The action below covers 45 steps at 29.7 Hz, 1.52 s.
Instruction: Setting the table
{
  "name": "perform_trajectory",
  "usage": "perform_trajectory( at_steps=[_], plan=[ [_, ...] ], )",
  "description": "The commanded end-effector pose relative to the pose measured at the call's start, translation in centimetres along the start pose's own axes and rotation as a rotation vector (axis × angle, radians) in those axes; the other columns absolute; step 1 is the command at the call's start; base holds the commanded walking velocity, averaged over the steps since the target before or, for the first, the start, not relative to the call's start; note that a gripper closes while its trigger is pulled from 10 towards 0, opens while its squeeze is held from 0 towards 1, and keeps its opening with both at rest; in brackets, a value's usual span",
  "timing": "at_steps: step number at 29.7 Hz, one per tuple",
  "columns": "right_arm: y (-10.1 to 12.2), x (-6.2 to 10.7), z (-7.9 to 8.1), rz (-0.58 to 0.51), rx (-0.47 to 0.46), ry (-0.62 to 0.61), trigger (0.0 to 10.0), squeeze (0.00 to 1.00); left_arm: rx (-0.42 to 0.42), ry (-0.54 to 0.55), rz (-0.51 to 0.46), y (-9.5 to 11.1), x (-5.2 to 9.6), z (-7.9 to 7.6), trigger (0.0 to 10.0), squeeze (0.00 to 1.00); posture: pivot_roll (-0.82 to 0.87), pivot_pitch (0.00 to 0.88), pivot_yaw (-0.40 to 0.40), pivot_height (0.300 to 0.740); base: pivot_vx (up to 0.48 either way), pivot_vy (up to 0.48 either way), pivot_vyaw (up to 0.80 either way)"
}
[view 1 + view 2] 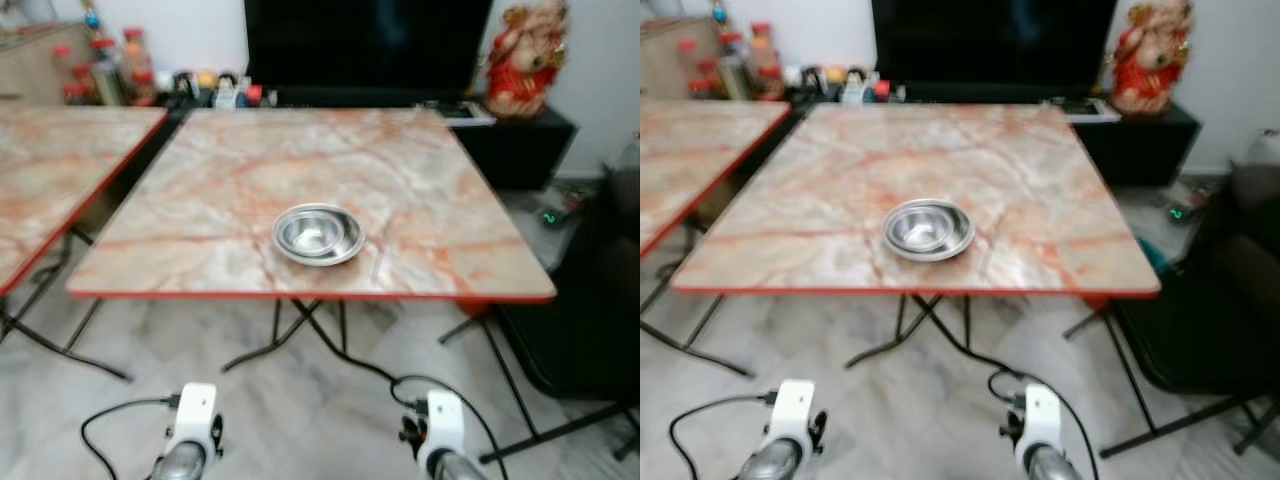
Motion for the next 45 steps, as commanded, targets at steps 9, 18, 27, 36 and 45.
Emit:
perform_trajectory(
  at_steps=[9, 18, 27, 36, 45],
  plan=[
    [0.0, 0.1, -0.5, -0.003, 0.019, -0.015, 10.0, 0.0, -0.018, -0.024, 0.008, -0.1, -0.1, -0.9, 10.0, 0.0, 0.0, 0.0, -0.002, 0.705, 0.363, 0.0, 0.4],
    [-0.2, 0.1, -0.7, 0.003, 0.005, -0.02, 10.0, 0.0, -0.03, -0.026, 0.03, -0.6, 0.0, -0.7, 10.0, 0.0, 0.0, 0.0, 0.004, 0.705, 0.374, 0.0, 0.51],
    [-0.6, 0.2, -0.8, 0.012, 0.018, -0.022, 10.0, 0.0, -0.06, -0.055, 0.063, -1.5, 0.3, -0.8, 10.0, 0.0, 0.0, 0.0, 0.008, 0.705, 0.059, 0.0, 0.0],
    [-3.1, 1.1, -1.9, 0.067, -0.022, -0.086, 10.0, 0.0, -0.057, -0.045, 0.078, -2.1, 0.5, -0.3, 10.0, 0.0, 0.0, 0.0, 0.021, 0.705, 0.0, 0.0, 0.0],
    [-4.9, 3.4, -6.7, 0.002, -0.105, -0.337, 10.0, 0.0, -0.058, -0.037, 0.091, -2.7, 0.7, 0.2, 10.0, 0.0, -0.03, 0.001, 0.032, 0.705, 0.0, 0.0, 0.0]
  ],
)
Point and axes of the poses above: a point about 5 cm out from each wrist's last joint towards the gripper, its own x axis pointing back from the gripper into the wrist, its own y axis along the axis of the wrist's last joint, z = x × y, the point moved 5 cm from there along -x, pointing out of the wrist towards the gripper, and after that the axes turned 13 degrees about x, right-handed, at the moved point
